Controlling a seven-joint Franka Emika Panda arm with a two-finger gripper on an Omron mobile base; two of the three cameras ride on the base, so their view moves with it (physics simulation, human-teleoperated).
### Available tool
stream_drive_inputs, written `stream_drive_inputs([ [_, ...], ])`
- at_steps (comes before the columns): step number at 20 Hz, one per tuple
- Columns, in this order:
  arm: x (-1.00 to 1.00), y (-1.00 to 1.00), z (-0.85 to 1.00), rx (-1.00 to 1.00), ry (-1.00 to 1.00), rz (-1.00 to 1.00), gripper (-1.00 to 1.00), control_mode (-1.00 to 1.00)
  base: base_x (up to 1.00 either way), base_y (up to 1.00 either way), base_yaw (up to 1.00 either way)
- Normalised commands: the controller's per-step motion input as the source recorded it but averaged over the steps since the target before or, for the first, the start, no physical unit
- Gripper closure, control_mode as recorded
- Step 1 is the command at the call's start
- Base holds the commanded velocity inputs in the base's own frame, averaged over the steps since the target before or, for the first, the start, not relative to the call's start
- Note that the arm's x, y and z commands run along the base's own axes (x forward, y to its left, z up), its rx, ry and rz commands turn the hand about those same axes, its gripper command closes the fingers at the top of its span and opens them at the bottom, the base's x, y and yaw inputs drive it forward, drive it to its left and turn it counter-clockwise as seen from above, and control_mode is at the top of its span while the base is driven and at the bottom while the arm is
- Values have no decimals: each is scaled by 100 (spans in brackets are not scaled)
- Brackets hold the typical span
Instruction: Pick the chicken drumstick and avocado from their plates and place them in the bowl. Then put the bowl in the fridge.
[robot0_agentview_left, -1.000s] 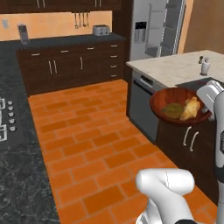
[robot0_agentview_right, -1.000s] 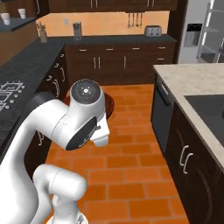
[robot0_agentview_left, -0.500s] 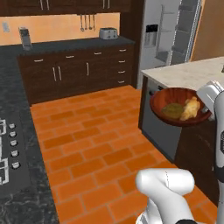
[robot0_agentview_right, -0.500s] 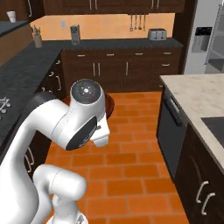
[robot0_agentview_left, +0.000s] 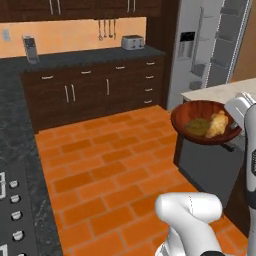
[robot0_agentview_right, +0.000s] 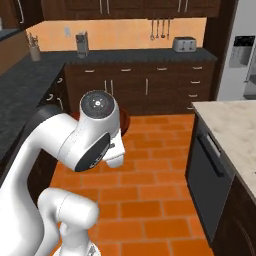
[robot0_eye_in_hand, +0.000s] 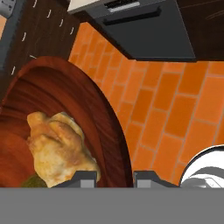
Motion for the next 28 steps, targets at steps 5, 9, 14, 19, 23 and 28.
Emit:
stream_drive_inputs([
  [5,0,0,0,0,0,0,100,100,100,-14,0],
  [9,0,0,0,0,0,0,100,100,100,-9,0],
  [14,0,0,0,0,0,0,100,100,100,-19,-3],
  [19,0,0,0,0,0,0,100,100,100,-16,-8],
  [23,0,0,0,0,0,0,100,100,100,-17,-23],
  [28,0,0,0,0,0,0,100,100,100,-19,-39],
])
